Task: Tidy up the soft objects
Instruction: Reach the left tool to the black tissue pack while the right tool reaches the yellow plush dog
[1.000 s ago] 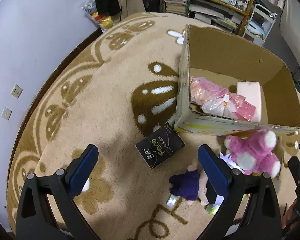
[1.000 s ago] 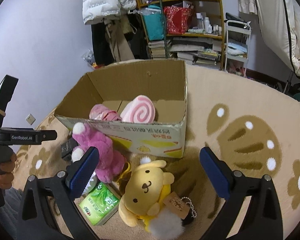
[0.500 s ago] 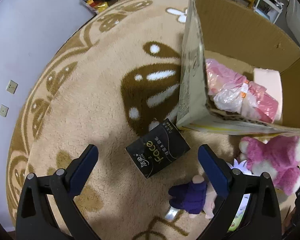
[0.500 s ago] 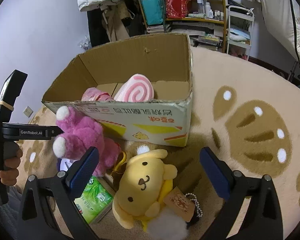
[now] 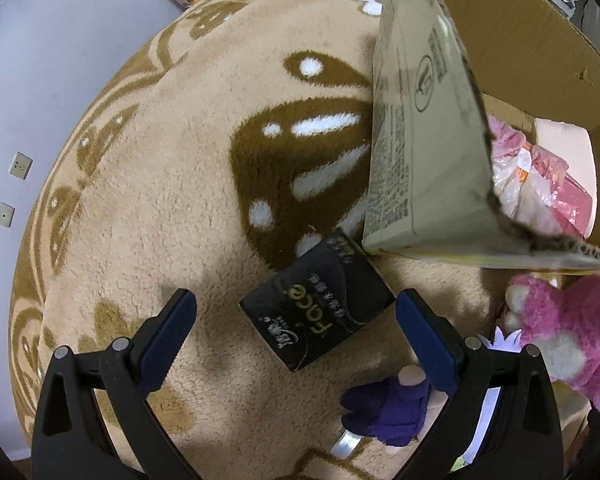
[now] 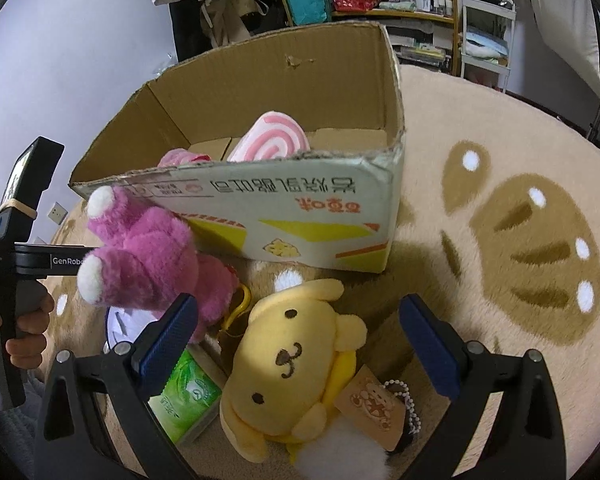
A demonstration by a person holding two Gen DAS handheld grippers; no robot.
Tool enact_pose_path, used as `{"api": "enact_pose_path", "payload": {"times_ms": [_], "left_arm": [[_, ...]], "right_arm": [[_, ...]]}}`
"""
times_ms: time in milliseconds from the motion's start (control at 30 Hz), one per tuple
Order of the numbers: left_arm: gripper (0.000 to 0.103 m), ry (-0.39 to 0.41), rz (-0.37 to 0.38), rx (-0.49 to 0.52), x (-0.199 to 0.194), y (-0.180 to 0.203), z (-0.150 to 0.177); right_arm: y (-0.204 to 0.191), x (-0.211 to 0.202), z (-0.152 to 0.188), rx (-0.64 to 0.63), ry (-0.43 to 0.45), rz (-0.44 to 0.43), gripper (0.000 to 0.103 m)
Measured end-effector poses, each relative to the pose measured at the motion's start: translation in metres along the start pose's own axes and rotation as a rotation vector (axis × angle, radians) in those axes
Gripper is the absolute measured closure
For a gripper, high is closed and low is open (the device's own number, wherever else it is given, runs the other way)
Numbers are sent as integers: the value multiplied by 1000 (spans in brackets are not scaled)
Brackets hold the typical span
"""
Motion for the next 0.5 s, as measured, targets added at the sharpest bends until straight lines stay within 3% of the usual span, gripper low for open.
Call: {"api": "enact_pose_path", "payload": {"times_ms": [500], "left_arm": [[4,-8,25,-16,11,-5,-5]], "right_arm": [[4,12,4,-6,-56,-3,0]]}}
Point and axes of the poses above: each gripper's, at about its wrist camera, not at the fingertips, and x roughly the way its jaws point, y to its right, z to its underside, the point moved 3 cm from there along x, roughly the way its jaws point, and after that the axes turned 5 degrees about -y, right-handed, at the moved point
